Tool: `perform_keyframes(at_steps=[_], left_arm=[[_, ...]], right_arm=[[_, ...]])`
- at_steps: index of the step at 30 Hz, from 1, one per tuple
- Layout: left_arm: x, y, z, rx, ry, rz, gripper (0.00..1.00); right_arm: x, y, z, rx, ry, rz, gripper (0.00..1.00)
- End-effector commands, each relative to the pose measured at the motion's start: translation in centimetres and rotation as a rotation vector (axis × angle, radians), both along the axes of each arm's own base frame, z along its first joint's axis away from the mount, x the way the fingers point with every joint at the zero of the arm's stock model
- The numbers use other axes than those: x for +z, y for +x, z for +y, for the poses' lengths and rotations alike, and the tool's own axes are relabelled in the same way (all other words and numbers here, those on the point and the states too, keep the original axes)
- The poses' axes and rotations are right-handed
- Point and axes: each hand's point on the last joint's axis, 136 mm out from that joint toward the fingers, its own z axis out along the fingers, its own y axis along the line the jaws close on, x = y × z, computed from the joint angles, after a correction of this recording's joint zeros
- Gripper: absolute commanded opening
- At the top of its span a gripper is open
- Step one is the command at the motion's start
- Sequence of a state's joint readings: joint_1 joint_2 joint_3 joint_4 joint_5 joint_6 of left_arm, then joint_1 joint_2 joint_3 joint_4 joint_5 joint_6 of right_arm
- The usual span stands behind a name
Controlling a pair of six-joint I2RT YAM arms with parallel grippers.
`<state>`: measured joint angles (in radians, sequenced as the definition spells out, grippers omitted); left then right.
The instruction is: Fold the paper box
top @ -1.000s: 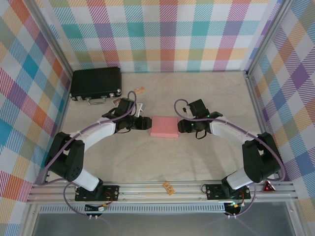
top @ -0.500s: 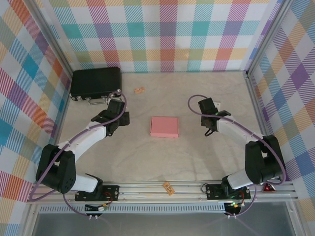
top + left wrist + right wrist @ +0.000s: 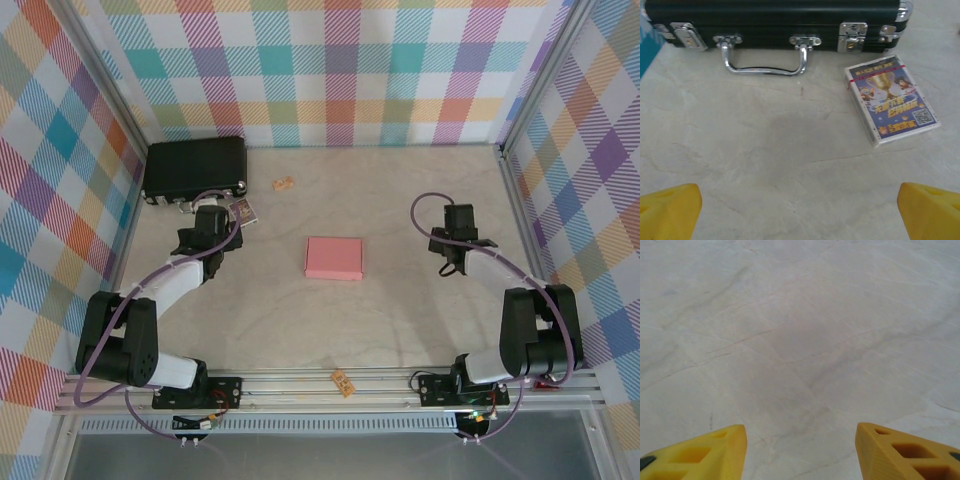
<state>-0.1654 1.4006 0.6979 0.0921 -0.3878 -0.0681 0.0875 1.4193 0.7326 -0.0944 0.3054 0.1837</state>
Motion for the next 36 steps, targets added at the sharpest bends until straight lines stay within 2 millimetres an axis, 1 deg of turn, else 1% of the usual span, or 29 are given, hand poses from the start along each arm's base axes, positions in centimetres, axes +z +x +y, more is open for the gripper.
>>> perform_keyframes(at_steps=[1, 3, 5, 7, 8, 13, 16, 18, 19, 26, 30, 31, 33, 34, 35, 36], left_arm=[[0.8, 1.7, -1.8, -0.153, -0.038, -0.143, 1.00], [0.5, 1.7, -2.3, -0.208, -0.041, -0.169, 1.00], [0.1, 1.8, -2.5, -0.235, -0.057, -0.173, 1.00], [-0.2, 2.0, -2.8, -0.268, -0.083, -0.184, 1.00], [-0.2, 2.1, -3.0, -0.288, -0.095, -0.194, 1.00], [-1.2, 2.1, -3.7, -0.334, -0.119, -0.188, 1.00], [-1.4, 1.8, -3.8, -0.345, -0.118, -0.207, 1.00], [-1.4, 1.6, -3.7, -0.345, -0.119, -0.221, 1.00], [-1.3, 1.6, -3.8, -0.348, -0.119, -0.225, 1.00], [-2.0, 1.0, -3.5, -0.337, -0.110, -0.279, 1.00], [-2.7, 1.0, -2.9, -0.307, -0.098, -0.307, 1.00], [-2.8, 1.0, -2.3, -0.269, -0.095, -0.288, 1.00], [-2.9, 1.5, -1.0, -0.182, -0.089, -0.274, 1.00], [-2.9, 1.4, -0.7, -0.169, -0.086, -0.278, 1.00], [-2.8, 1.4, -0.6, -0.163, -0.083, -0.284, 1.00], [-2.8, 1.3, -0.5, -0.154, -0.081, -0.283, 1.00]], right_arm=[[1.8, 2.3, 1.8, 0.131, 0.111, -0.153, 0.61], [1.9, 2.6, 2.2, 0.168, 0.159, -0.194, 0.62], [2.1, 2.9, 2.4, 0.203, 0.168, -0.242, 0.62], [2.7, 3.2, 3.1, 0.267, 0.153, -0.312, 0.62], [2.6, 3.1, 3.3, 0.289, 0.143, -0.323, 0.62], [3.2, 3.0, 3.5, 0.340, 0.095, -0.425, 0.63], [3.1, 2.9, 3.7, 0.353, 0.099, -0.434, 0.64], [2.6, 2.7, 3.7, 0.351, 0.098, -0.424, 0.64], [3.1, 2.9, 3.6, 0.351, 0.094, -0.453, 0.64], [2.2, 2.8, 3.7, 0.356, 0.091, -0.474, 0.65], [1.1, 2.9, 3.6, 0.351, 0.087, -0.479, 0.66], [1.3, 3.0, 3.4, 0.336, 0.084, -0.495, 0.69], [1.1, 3.0, 3.2, 0.325, 0.081, -0.475, 0.74], [1.2, 3.1, 3.0, 0.313, 0.078, -0.478, 0.79], [1.1, 3.1, 2.8, 0.300, 0.075, -0.468, 0.86], [1.0, 3.2, 2.6, 0.291, 0.073, -0.470, 0.99]])
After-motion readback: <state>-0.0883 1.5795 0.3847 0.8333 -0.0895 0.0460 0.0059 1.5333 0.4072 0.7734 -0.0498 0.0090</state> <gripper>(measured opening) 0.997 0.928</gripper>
